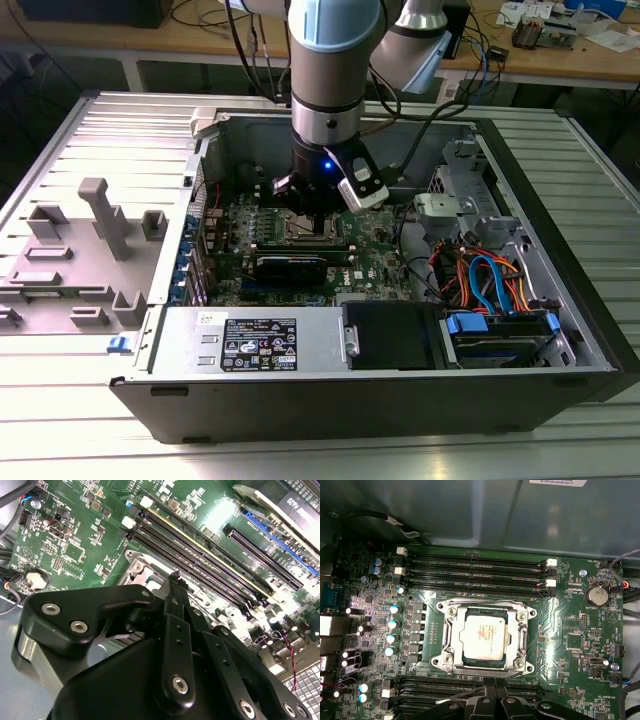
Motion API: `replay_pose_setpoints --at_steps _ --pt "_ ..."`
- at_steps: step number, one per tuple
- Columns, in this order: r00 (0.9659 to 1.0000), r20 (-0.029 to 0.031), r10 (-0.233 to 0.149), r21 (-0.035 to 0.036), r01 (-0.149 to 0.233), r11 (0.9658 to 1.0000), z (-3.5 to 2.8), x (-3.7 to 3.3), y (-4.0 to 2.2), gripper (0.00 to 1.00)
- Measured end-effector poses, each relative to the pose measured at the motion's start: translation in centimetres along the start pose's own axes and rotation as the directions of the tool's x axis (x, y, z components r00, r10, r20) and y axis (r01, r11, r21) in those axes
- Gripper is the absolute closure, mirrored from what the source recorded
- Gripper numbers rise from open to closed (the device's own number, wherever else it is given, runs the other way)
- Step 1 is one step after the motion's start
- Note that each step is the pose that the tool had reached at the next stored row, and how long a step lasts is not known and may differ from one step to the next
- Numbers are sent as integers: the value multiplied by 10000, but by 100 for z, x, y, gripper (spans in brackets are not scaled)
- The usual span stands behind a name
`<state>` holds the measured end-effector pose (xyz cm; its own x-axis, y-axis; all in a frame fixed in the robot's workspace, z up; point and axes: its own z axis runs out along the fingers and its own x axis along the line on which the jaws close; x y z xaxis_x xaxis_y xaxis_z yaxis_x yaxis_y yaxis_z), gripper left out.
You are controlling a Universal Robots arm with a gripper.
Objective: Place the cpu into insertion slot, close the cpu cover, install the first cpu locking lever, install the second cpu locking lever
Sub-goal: 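Install the second cpu locking lever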
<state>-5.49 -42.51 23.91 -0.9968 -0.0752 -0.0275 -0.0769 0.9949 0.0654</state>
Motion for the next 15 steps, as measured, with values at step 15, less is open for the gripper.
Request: replay_pose_setpoints --at_steps 15 --pt "9976 -686 30 -495 -64 9988 77 33 -117 89"
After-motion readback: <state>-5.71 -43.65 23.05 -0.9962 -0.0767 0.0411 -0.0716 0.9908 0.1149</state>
